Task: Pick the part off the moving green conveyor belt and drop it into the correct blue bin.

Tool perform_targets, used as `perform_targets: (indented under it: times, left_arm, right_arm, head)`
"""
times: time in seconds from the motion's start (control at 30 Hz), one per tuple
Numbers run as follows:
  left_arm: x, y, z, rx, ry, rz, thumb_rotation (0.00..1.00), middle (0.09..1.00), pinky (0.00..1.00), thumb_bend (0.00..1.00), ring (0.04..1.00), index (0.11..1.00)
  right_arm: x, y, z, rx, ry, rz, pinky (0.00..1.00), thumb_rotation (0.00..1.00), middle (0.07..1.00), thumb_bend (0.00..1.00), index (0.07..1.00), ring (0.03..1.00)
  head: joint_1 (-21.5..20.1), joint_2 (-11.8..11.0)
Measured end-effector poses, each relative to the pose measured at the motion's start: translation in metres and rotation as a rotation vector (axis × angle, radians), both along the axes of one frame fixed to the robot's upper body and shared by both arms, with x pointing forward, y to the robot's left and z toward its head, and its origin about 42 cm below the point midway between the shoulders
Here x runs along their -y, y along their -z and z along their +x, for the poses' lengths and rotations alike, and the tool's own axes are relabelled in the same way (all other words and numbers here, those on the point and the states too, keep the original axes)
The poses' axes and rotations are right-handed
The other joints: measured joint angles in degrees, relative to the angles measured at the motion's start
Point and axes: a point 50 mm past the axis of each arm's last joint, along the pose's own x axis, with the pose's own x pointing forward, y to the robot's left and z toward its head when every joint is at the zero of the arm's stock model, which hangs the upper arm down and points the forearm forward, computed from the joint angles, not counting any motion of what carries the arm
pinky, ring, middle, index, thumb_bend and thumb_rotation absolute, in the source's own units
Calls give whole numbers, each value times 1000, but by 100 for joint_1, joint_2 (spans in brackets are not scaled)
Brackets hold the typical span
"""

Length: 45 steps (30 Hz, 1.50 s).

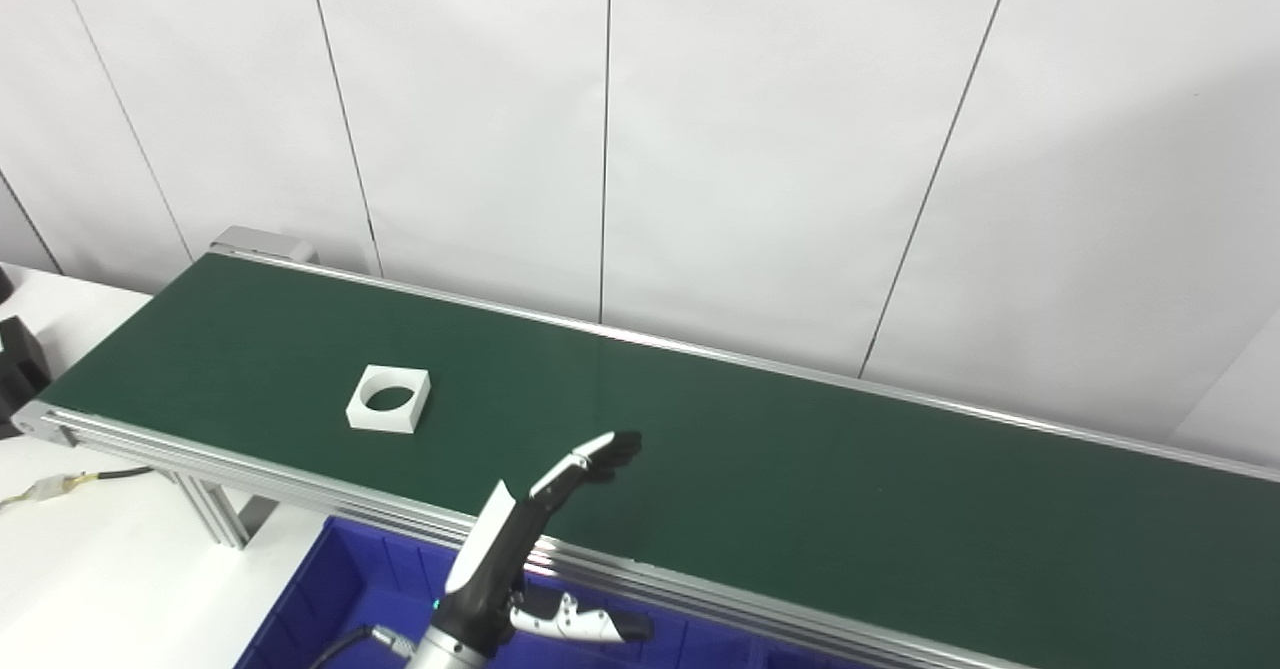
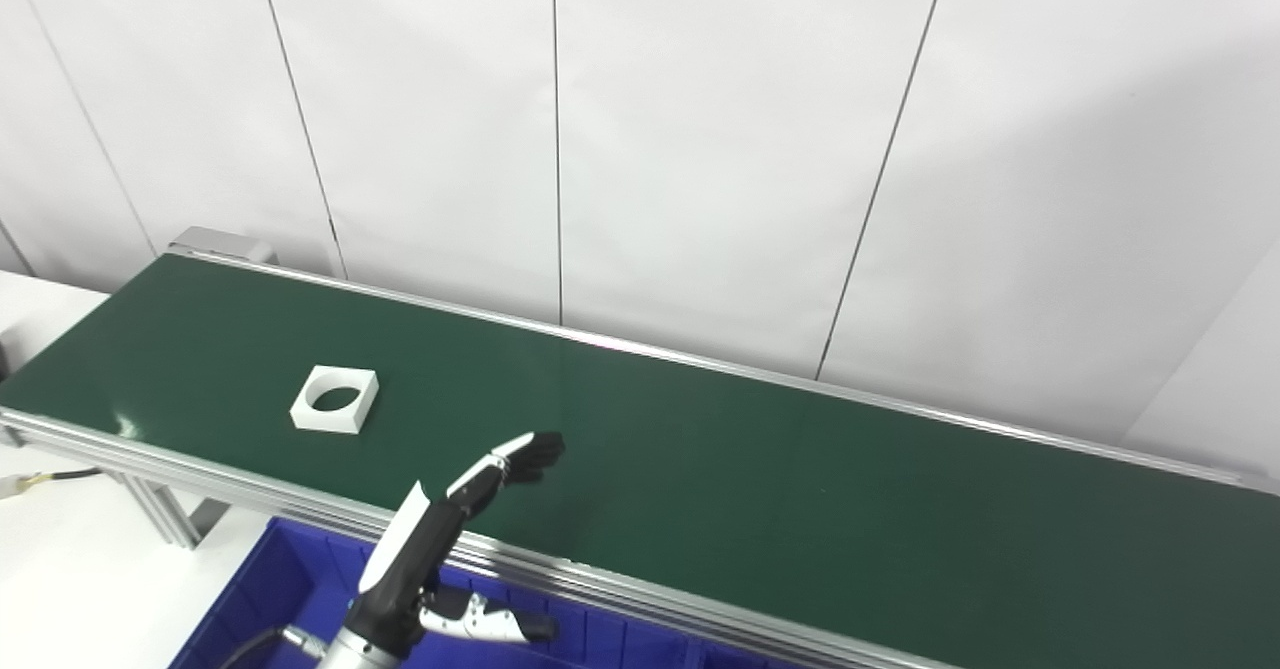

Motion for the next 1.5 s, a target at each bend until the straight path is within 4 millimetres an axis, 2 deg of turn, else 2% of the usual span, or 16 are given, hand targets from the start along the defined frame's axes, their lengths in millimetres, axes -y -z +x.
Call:
perform_targets:
  times: [0.13,0.2,0.3,0.37,0.57,0.63,0.9,1.13,1.27,1.33,1.43,1.5]
  left_arm:
    - [-19,-10,22,27,-23,50,502,936,895,784,917,942]
    - [-30,-15,32,34,-30,77,418,924,889,767,912,934]
    - [-44,-24,45,44,-23,125,353,913,855,755,895,925]
    - [-52,-28,55,47,-35,146,338,914,818,758,887,924]
    - [-74,-43,88,51,-70,267,270,945,817,764,906,940]
    - [-80,-45,96,20,-84,316,250,936,787,789,887,934]
    - [-95,-33,108,-118,-166,443,242,932,800,836,886,944]
    - [-102,-29,126,-206,-191,505,133,940,803,879,890,949]
    - [-105,-28,133,-243,-195,565,156,936,796,904,895,954]
    - [-107,-26,135,-275,-209,606,153,941,833,922,920,956]
    - [-111,-15,140,-327,-216,701,134,936,958,964,949,933]
    - [-114,-8,142,-336,-229,767,114,945,991,970,967,928]
  right_arm:
    - [3,-1,-1,-9,7,25,888,541,879,931,915,872]
    - [4,-2,0,-8,7,34,887,541,878,930,915,871]
    - [6,-5,-1,-5,-2,40,886,544,882,933,913,871]
    - [6,-6,-1,-2,-9,42,875,554,876,934,906,864]
    - [9,-8,-3,-1,-5,42,865,552,865,954,893,853]
    - [9,-9,-4,2,-7,45,869,561,868,951,897,857]
    - [8,-13,-3,16,-16,45,861,555,865,937,894,850]
    - [7,-14,-3,21,-20,42,861,557,863,946,891,850]
    - [7,-15,-5,22,-21,41,865,548,868,942,897,855]
    - [7,-16,-6,27,-21,44,856,553,866,947,895,850]
    - [7,-17,-6,30,-21,44,863,554,867,946,898,852]
    - [7,-17,-6,30,-22,43,852,556,864,949,896,846]
  head:
    - [-175,132]
    - [-237,158]
    - [-324,245]
    - [-334,255]
    - [-457,360]
    - [-466,387]
    - [-545,483]
    - [-606,536]
    - [-624,554]
    - [-615,562]
    - [-606,571]
    - [-606,580]
